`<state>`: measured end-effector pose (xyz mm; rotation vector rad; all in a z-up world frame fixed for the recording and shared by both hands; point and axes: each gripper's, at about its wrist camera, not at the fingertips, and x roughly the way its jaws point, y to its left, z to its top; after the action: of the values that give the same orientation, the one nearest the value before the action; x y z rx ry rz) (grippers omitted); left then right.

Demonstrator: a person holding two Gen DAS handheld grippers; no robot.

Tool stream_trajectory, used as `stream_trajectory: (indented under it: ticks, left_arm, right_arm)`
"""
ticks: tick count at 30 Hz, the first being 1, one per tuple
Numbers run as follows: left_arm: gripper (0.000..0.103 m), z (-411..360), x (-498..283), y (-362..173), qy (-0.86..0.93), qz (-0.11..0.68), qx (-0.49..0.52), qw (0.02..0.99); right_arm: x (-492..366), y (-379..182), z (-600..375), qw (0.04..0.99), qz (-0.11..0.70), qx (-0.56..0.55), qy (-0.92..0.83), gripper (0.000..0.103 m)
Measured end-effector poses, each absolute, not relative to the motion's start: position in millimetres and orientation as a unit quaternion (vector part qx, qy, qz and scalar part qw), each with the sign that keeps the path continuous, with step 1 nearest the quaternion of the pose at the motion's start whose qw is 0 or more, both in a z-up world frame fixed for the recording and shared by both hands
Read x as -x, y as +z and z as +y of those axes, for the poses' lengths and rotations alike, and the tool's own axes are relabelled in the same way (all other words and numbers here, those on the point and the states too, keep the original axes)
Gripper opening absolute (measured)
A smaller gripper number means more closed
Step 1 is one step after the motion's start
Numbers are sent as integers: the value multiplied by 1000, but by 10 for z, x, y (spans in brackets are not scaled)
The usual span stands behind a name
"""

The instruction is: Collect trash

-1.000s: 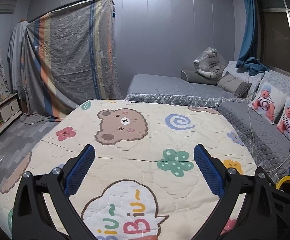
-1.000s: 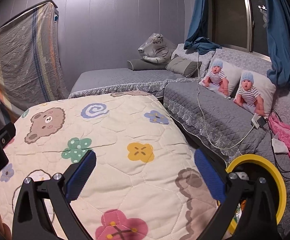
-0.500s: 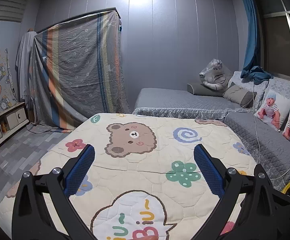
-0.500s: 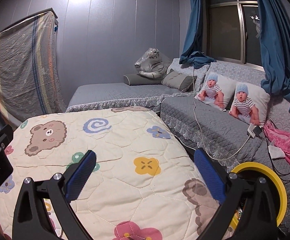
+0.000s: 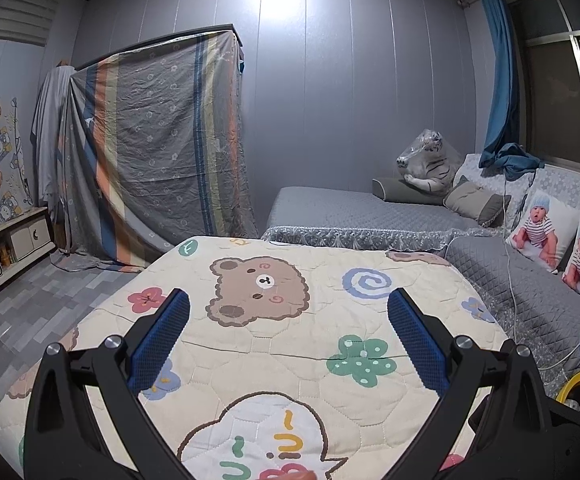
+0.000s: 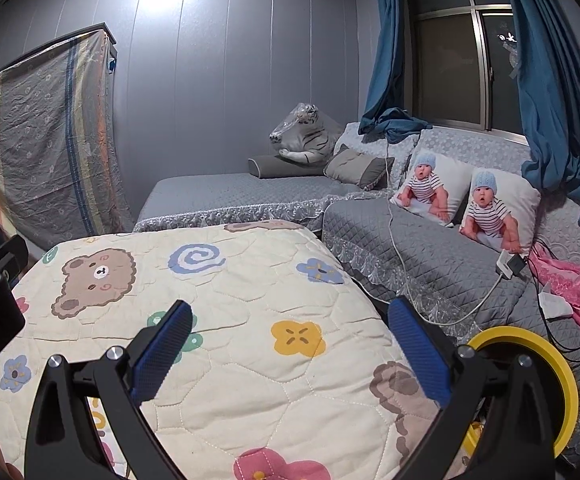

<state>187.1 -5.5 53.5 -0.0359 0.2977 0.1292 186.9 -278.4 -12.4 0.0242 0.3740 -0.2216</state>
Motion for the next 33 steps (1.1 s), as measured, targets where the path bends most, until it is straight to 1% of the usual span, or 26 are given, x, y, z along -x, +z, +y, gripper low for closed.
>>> stream_trajectory:
  ticks: [16, 33]
  left_arm:
    - [95, -57, -1785, 606, 60, 136, 24, 989]
    - [95, -75, -1773, 628, 55, 135, 22, 989]
  right_arm:
    - [-1801, -92, -2728, 979, 172, -8, -110, 95]
    - [-1813, -66, -2729, 978, 175, -6, -109, 95]
